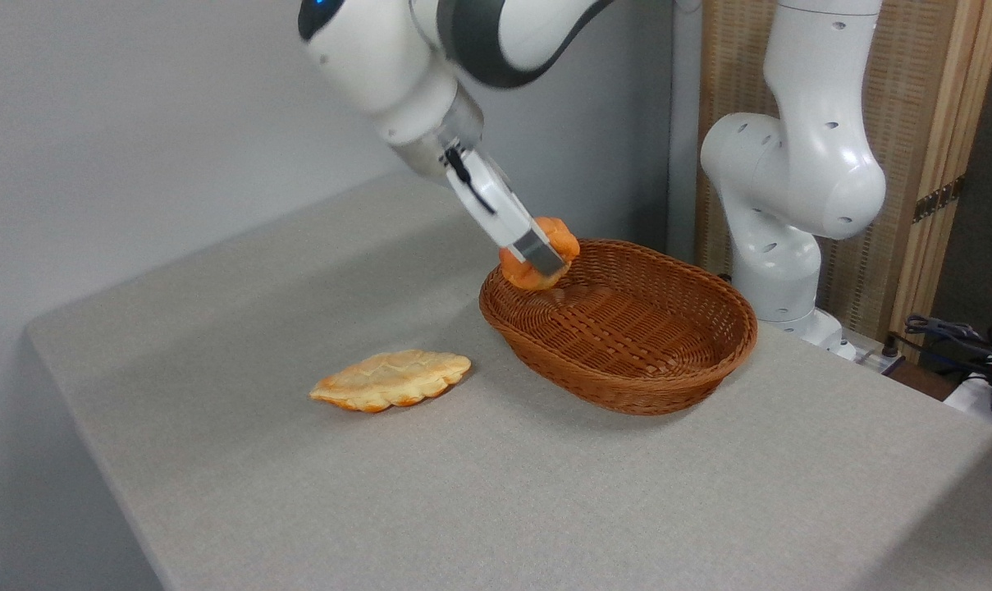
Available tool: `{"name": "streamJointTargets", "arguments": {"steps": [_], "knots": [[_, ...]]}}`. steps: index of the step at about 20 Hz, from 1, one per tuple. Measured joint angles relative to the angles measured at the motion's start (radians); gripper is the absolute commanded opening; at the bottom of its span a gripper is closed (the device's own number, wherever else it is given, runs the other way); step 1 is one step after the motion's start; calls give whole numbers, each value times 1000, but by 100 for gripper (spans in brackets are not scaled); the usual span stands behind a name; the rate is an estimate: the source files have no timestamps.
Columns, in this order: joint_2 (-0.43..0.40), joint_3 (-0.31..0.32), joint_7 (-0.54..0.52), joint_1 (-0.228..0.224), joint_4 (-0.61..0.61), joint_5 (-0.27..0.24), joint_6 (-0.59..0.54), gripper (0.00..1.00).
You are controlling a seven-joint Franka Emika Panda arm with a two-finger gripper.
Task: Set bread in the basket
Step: 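Lower the roll into the basket and release it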
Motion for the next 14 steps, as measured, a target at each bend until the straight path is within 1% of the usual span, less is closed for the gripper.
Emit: {"name": "streamJointTargets", "arguments": {"steps": [3, 5, 14], "knots": [[45, -5, 0, -31, -7, 0, 0, 100], [61, -5, 0, -42, -6, 0, 3, 100], [62, -5, 0, -46, 4, 0, 13, 100]]}}
